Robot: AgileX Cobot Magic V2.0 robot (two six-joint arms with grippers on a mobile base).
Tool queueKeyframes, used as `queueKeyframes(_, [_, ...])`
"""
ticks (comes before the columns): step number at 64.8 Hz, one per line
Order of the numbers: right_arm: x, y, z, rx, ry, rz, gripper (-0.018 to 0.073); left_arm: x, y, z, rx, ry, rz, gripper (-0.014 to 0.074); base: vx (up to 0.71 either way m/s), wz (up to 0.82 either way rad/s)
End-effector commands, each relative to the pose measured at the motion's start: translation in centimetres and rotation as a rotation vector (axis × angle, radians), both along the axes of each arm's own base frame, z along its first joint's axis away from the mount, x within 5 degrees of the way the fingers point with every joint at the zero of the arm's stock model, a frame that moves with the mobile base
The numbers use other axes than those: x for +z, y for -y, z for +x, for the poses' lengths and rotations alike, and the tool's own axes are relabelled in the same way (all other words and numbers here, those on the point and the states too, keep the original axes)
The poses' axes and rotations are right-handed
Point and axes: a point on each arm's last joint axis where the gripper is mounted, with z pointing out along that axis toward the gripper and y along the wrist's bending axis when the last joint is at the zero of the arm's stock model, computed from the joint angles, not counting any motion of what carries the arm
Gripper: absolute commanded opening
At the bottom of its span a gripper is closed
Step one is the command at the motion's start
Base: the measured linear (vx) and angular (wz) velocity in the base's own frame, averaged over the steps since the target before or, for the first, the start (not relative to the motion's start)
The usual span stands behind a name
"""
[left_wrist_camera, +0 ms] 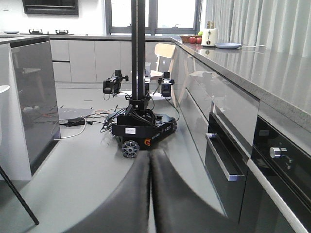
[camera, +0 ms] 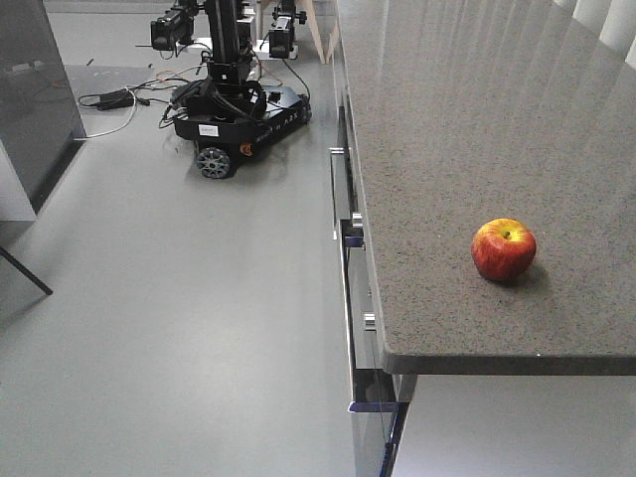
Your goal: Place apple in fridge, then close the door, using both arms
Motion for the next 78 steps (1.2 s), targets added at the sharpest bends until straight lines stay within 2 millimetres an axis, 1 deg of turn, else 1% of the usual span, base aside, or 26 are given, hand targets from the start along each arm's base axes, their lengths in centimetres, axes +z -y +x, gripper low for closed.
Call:
queueKeyframes(1, [0.7,0.0,-0.1,-0.004,0.086,-0.008,-0.0002,-0.2,0.0,0.0,0.001,0.057,-0.007,-0.0006,0.0,0.0])
queueKeyframes(61, [0.9,0.0,-0.1,-0.004,0.105,0.002,-0.0002,-0.2,0.0,0.0,0.001,0.057,-0.007,-0.0006,0.0,0.0])
queueKeyframes(64, [1.3,0.0,-0.1,-0.001,0.146,0.033,-0.0002,-0.2,0.0,0.0,0.001,0.057,-0.007,-0.0006,0.0,0.0])
queueKeyframes(75, [2.2,0.3,-0.3,0.006,0.243,0.375,-0.0002,-0.2,0.0,0.0,0.001,0.057,-0.007,-0.0006,0.0,0.0])
queueKeyframes(78, [2.4,0.3,-0.3,0.009,0.259,0.419,-0.0002,-0.2,0.0,0.0,0.001,0.057,-0.007,-0.0006,0.0,0.0])
